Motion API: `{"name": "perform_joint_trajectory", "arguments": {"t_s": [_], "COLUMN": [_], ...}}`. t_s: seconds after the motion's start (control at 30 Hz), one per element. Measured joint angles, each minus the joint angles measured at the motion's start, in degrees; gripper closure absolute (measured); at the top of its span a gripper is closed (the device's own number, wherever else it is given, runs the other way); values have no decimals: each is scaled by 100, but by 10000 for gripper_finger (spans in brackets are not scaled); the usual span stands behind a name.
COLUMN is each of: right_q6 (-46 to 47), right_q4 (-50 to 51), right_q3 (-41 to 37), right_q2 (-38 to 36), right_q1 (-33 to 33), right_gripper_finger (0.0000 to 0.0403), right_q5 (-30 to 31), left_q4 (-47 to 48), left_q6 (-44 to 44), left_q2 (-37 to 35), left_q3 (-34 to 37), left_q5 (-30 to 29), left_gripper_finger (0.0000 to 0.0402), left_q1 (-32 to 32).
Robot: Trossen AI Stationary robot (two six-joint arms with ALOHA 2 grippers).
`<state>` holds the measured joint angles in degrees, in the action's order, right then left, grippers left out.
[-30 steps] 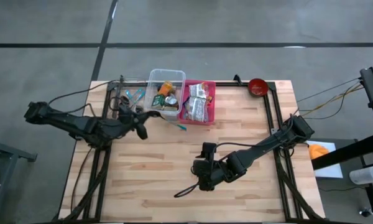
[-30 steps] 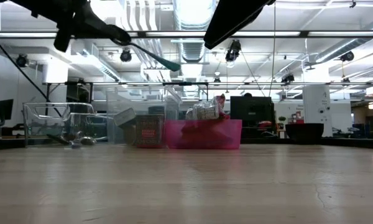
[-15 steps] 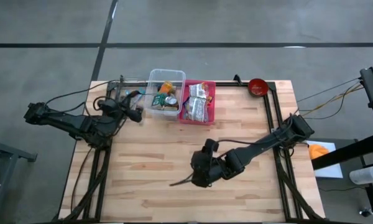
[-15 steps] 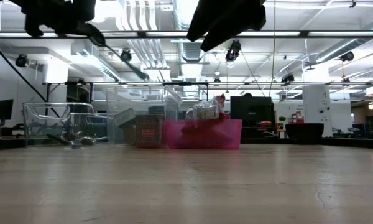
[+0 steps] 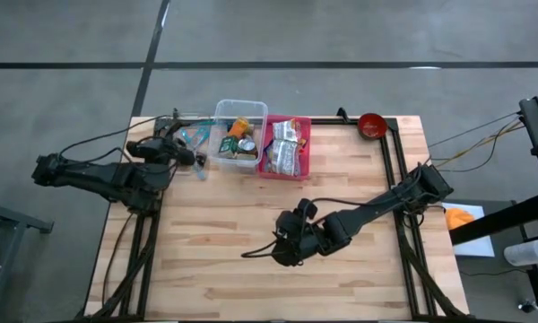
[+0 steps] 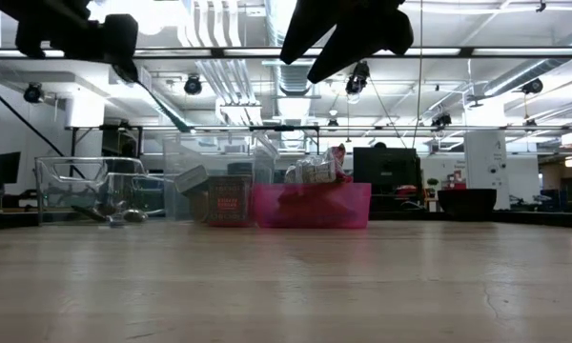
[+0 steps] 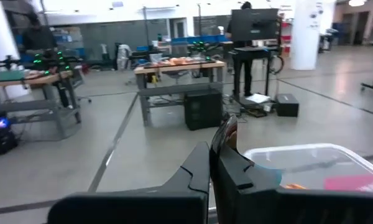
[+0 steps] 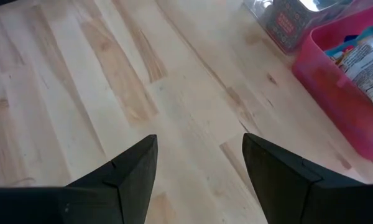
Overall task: Pick & Place Food Item
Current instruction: Put the blue spoon into the left transparent bin
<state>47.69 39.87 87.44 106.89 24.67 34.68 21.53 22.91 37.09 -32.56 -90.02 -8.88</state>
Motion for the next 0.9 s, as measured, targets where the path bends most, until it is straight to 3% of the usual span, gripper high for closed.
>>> {"name": "perform_joint_trajectory", "arguments": {"t_s": [0.5, 0.9], "right_q6": [14, 12], "right_q4": [3, 14], "right_q3": [0, 0], "right_q2": [0, 0], "right_q1": [-9, -9], "right_gripper_finger": [168, 168], "right_q5": [-13, -15], "left_q4": [2206, 1860], "left_q6": [1970, 3199], "left_q2": [-561, -559], "left_q3": [235, 1548], "left_q5": [93, 90], "left_gripper_finger": [401, 401], "left_q1": [847, 909]}}
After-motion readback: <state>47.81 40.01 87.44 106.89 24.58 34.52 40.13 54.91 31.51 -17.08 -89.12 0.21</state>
